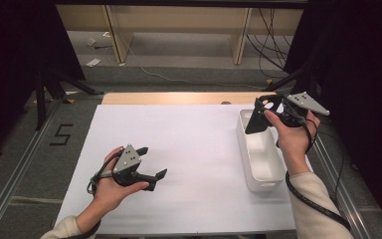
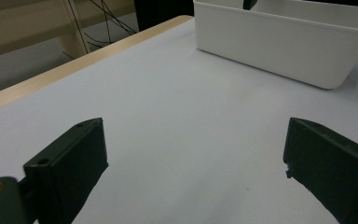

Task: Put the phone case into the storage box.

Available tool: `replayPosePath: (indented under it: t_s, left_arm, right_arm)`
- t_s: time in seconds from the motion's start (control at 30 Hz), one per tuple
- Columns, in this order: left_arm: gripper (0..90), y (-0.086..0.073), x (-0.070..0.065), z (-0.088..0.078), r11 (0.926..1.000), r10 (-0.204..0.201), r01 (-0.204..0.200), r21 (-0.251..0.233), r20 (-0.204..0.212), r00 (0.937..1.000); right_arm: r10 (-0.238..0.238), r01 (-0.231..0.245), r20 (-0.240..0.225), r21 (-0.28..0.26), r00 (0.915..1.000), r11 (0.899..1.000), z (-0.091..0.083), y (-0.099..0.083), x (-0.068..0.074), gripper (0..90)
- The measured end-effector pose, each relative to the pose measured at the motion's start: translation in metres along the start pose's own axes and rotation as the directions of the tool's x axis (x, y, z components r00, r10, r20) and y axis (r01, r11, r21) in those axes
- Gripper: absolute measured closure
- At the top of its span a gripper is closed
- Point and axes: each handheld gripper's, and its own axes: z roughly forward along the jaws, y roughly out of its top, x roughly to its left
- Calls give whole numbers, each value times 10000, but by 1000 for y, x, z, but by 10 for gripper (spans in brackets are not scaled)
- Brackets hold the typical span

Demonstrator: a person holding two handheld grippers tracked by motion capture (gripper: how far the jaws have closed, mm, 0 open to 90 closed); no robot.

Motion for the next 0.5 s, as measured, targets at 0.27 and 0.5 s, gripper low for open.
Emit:
replayPosePath:
  t_s: [0.27, 0.5]
  left_arm:
    - [57, 0, 0, 0, 10000, 5, -5, 8, 0, 10000]
    - [57, 0, 0, 0, 10000, 0, 0, -7, -2, 10000]
  right_arm:
    - [-55, 54, 40, 48, 10000, 10000, 1, -1, 0, 155]
    - [-66, 65, 77, 67, 9999, 10000, 2, -2, -1, 155]
